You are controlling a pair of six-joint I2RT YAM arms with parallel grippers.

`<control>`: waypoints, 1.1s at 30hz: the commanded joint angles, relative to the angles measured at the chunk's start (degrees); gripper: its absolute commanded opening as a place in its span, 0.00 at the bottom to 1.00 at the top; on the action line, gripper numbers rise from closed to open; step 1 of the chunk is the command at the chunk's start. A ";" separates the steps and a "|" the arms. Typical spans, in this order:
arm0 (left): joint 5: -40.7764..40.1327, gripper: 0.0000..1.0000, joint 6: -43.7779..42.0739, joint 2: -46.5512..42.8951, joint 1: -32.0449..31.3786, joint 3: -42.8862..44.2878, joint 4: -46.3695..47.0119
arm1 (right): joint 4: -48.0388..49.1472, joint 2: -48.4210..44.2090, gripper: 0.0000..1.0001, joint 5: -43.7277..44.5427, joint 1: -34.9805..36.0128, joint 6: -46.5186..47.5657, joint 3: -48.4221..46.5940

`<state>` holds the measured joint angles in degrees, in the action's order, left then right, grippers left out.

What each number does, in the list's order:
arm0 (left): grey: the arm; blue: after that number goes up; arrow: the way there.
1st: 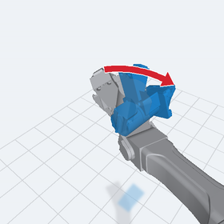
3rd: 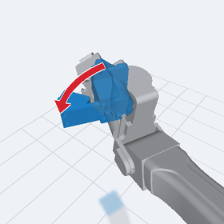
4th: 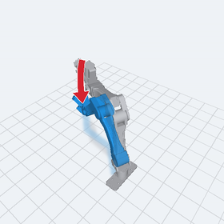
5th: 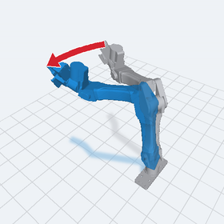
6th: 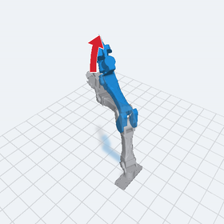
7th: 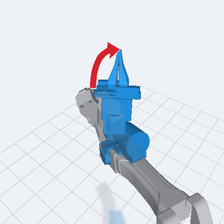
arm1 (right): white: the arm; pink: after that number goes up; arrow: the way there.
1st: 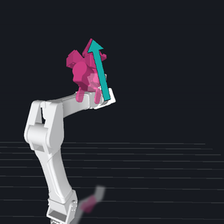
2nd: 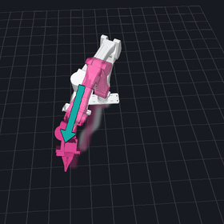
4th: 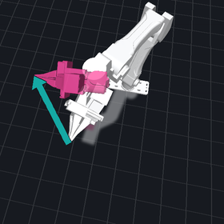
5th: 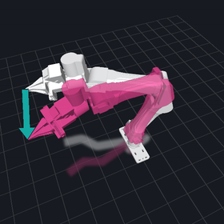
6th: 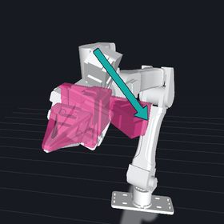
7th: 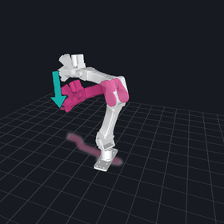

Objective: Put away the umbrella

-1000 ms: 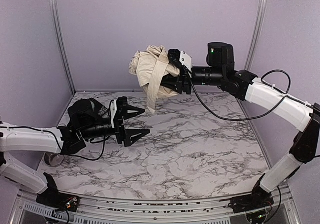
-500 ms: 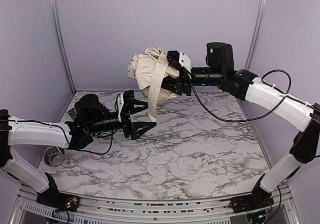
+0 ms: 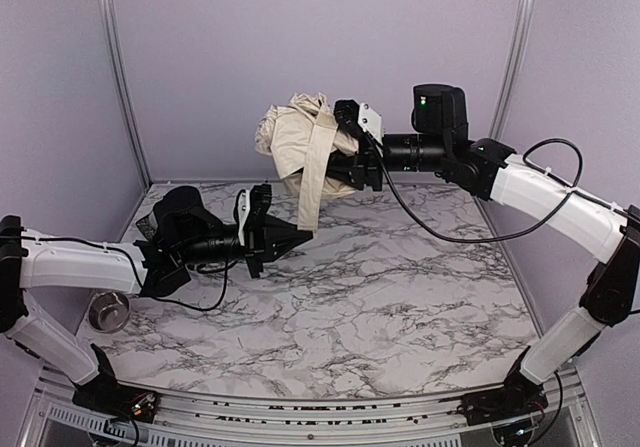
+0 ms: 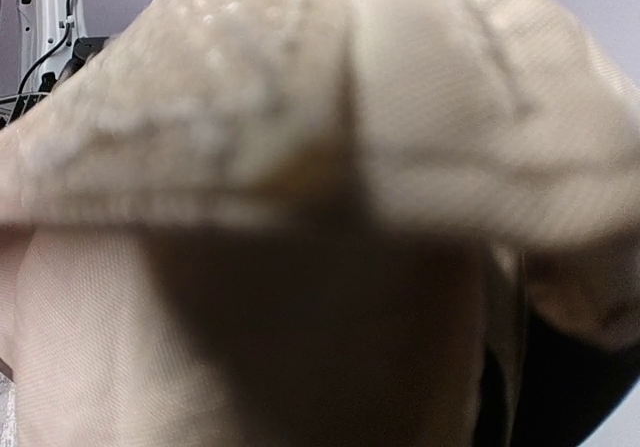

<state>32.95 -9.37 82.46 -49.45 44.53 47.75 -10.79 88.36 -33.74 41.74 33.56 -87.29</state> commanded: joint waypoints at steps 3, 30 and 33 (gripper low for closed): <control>-3.59 0.00 -1.17 -4.27 0.77 -5.05 0.71 | 4.38 -4.52 0.00 2.12 -2.51 -5.45 -2.60; -8.78 0.00 -13.40 3.84 6.21 -0.39 -25.42 | 30.32 -10.21 0.00 1.96 -9.90 -40.52 31.47; -14.66 0.00 -13.36 4.98 6.21 -2.19 -30.51 | 43.00 -2.73 0.00 6.34 -9.89 -46.21 37.97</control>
<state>25.50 -22.52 85.95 -43.44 44.69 28.36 12.64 77.67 -36.29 32.25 -1.21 -56.03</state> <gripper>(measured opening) 0.009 0.530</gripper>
